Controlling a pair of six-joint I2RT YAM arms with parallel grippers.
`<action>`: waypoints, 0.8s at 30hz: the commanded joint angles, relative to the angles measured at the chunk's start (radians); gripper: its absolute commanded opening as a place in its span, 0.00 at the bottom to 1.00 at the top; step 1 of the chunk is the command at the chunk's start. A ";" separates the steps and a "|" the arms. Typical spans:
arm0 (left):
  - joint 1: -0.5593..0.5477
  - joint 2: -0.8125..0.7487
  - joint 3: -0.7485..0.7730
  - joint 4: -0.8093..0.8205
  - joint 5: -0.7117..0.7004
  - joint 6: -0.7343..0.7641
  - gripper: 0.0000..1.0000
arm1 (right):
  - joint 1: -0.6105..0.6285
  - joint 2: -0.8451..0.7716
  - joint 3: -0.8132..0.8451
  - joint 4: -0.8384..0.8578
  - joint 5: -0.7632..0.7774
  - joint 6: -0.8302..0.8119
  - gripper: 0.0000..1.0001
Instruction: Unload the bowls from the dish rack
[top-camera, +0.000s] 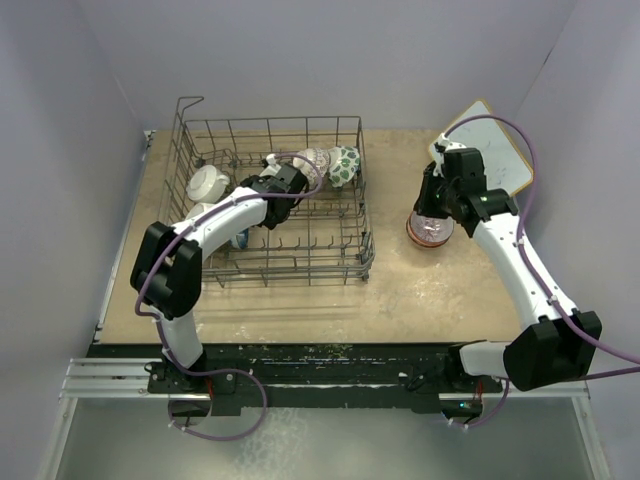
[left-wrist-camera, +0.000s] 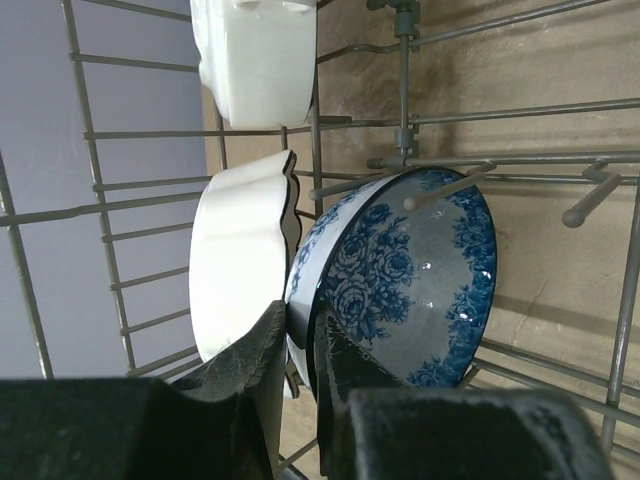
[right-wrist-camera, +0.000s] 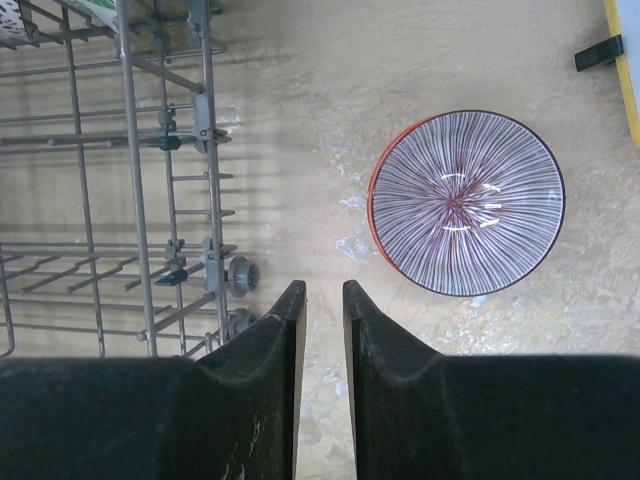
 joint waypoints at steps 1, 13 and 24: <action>-0.012 -0.031 0.055 -0.037 -0.086 0.012 0.00 | -0.004 -0.032 -0.012 0.026 -0.011 0.007 0.24; -0.020 -0.059 0.153 -0.072 -0.104 0.051 0.00 | -0.004 -0.029 -0.024 0.038 -0.015 0.008 0.23; -0.024 -0.123 0.182 -0.037 -0.090 0.080 0.00 | -0.004 -0.022 -0.032 0.048 -0.027 0.016 0.23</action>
